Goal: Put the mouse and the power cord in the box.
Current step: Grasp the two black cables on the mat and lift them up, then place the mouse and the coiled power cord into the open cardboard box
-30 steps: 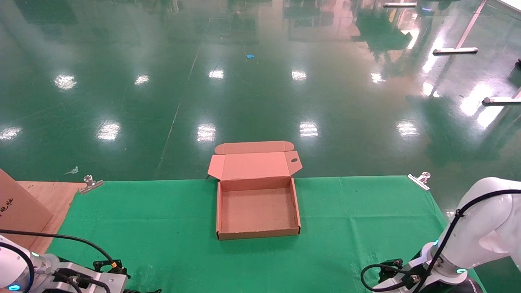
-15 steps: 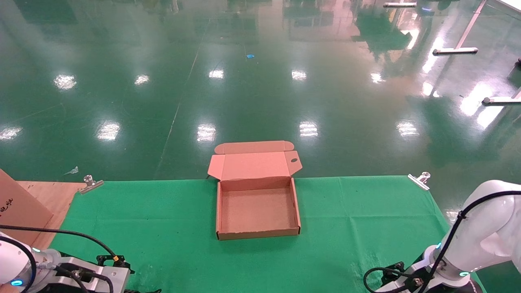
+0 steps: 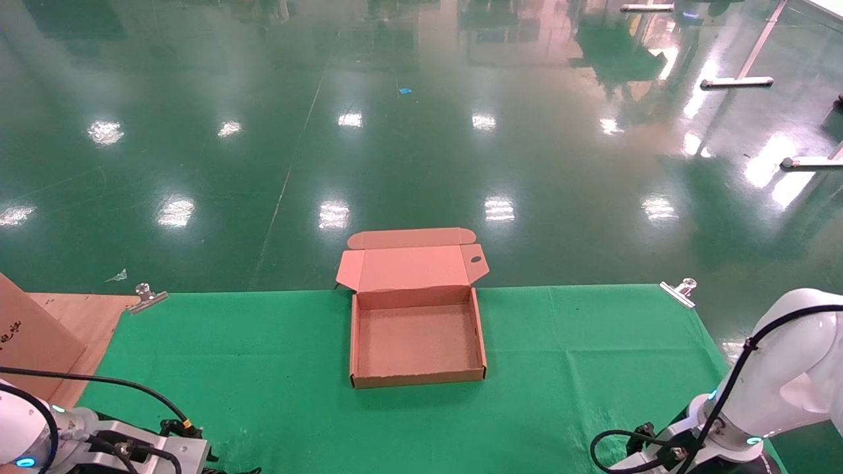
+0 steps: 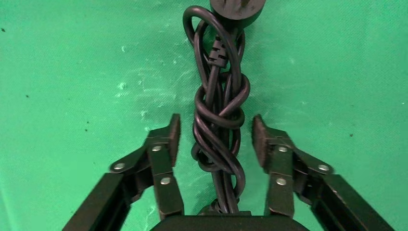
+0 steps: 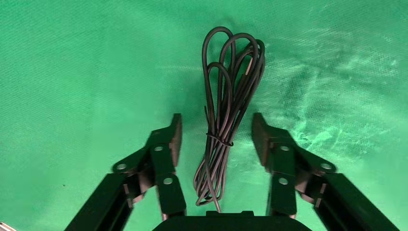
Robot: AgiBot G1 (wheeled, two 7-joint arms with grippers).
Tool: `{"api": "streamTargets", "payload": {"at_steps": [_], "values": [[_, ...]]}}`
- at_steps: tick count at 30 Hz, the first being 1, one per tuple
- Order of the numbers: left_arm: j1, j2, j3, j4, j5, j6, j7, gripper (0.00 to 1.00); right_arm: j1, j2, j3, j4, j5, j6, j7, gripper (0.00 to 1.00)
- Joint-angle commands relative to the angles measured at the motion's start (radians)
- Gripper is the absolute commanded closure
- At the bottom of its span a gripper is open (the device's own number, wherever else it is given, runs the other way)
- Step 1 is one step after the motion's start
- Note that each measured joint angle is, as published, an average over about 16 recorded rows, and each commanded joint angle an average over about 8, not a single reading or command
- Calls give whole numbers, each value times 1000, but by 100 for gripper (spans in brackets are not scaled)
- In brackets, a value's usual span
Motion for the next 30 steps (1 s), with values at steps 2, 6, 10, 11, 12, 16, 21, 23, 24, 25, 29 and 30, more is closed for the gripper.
{"api": "streamTargets", "payload": {"at_steps": [2,6,10,11,12,16,21,23,24,25,29,30], "values": [[0,1,-1,7,-1,1,4,100,2,-1,1,-6,1,1,-5,100],[1,2,-2,12,-3,6,11,100,5,-1,2,-12,3,0,-9,100],[1,3,-3,16,-5,12,17,100,9,0,5,-17,7,-3,-12,100],[0,3,-3,17,-5,14,18,100,10,0,5,-18,8,-5,-13,100],[-1,3,-3,18,-5,17,20,100,11,0,6,-19,9,-6,-14,100],[-14,-2,-3,19,-5,32,24,100,22,2,10,-21,14,-15,-17,100],[-50,-13,-7,13,-11,64,31,100,56,13,23,-19,32,-37,-22,100],[-69,-17,-10,8,-15,79,34,100,80,18,31,-15,44,-50,-26,100],[-81,-18,-11,5,-16,87,36,100,96,21,35,-12,50,-58,-28,100],[-93,-19,-12,2,-18,96,36,100,112,23,40,-9,56,-67,-30,100],[-148,-17,-13,-14,-18,124,32,100,189,27,55,9,78,-99,-33,100],[-164,-14,-12,-19,-17,129,29,100,211,26,58,14,82,-105,-32,100]]}}
